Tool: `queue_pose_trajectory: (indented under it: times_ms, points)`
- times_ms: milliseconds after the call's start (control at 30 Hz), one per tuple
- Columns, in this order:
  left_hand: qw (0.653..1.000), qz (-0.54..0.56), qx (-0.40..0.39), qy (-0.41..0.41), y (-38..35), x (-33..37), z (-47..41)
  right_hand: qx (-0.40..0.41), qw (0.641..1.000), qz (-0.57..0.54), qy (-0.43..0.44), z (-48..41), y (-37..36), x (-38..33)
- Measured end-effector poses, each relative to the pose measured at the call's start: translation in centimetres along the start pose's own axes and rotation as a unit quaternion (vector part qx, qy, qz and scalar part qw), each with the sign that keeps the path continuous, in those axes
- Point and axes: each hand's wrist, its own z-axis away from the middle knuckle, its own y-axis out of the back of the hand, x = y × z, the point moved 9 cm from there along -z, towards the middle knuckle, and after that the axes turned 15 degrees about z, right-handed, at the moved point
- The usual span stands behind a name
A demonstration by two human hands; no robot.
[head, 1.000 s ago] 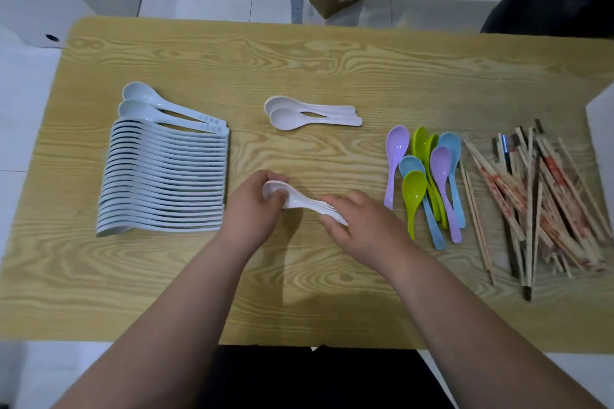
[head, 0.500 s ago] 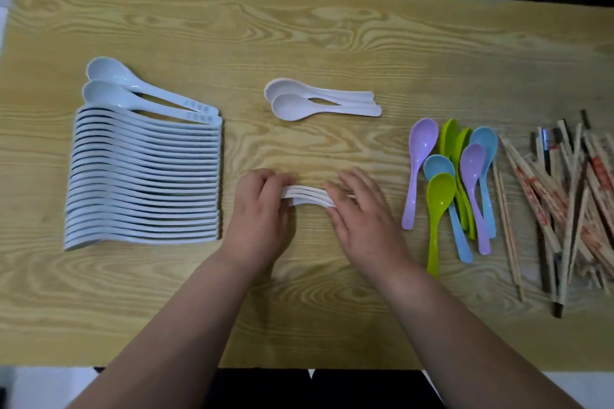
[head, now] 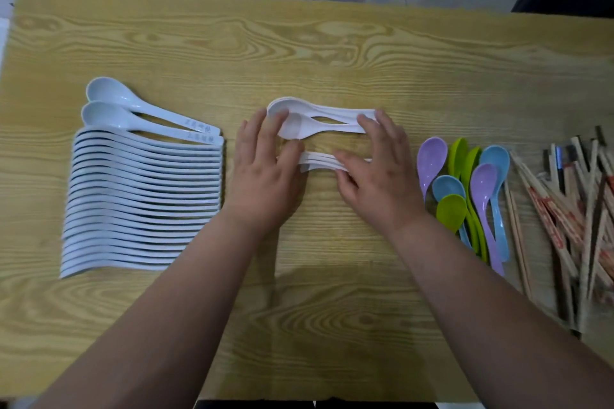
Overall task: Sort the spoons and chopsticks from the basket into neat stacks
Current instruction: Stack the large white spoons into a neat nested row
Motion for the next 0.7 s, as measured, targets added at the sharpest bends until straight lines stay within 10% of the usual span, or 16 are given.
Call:
queue_pose_trajectory:
  times_ms: [400,700]
  points:
    - [0.996,0.080,0.009,-0.024,-0.2,-1.7,-2.0,0.019,0.999,-0.037,0.021,-1.9,-1.4,-0.5]
    - [0.974,0.186,0.017,0.130,0.2,-1.0,2.1,-0.038,0.996,-0.065,-0.044,2.1,-1.7,-0.5]
